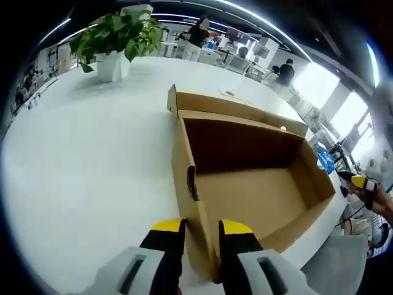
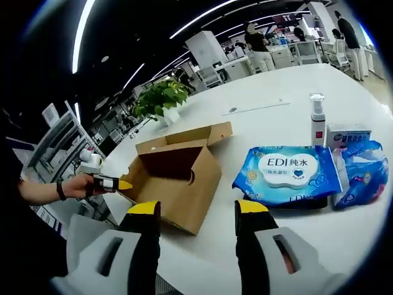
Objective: Operate the shoe box by opening the lid, removing the specified soft item, and placing it in the target area until the item is outside and the box remains undamaged.
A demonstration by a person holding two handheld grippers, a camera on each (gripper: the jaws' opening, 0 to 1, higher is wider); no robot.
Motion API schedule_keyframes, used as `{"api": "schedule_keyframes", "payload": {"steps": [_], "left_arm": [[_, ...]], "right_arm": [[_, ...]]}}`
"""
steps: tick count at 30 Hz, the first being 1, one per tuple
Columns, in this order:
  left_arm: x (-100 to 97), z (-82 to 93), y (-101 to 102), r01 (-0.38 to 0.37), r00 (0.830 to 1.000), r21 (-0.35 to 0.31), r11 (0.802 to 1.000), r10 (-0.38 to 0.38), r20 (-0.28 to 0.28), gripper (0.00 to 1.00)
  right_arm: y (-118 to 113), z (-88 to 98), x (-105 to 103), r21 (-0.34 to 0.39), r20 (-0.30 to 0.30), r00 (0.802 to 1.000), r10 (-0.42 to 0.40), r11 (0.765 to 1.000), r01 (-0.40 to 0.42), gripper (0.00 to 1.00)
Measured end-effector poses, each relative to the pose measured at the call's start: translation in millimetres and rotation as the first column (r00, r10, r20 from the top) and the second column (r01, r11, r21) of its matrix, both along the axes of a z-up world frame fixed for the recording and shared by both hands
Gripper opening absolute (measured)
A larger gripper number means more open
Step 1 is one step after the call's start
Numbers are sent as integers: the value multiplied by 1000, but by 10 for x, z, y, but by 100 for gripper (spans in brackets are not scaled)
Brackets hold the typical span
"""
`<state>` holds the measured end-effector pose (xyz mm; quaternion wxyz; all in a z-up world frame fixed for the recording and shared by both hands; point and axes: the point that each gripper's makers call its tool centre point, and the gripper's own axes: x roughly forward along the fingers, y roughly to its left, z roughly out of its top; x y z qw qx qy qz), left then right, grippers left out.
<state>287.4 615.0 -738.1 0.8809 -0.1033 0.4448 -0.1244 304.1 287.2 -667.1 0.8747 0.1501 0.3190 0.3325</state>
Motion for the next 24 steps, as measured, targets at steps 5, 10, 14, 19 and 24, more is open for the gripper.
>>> {"api": "schedule_keyframes", "payload": {"steps": [5,10,14,19,24], "left_arm": [[-46,1,-54,7,1000,-12,1000,-7,0,22],[-82,-1,-68,7,1000,-19,1000,-7,-2,22],[-104,-1,-69,3,1000,-23,1000,-3,-4,21],[-124,-1,-69,-15,1000,-38,999,15,-8,21],[-132,-2,-70,-25,1000,-44,999,24,-12,21]], "right_arm": [[54,17,223,-1,9,1000,-7,1000,7,45],[114,46,494,5,12,999,-32,999,32,44],[207,64,662,-3,9,999,-32,999,32,44],[300,42,854,-8,0,999,-43,999,43,45],[378,-8,1047,-9,-17,999,-47,999,47,45]]}}
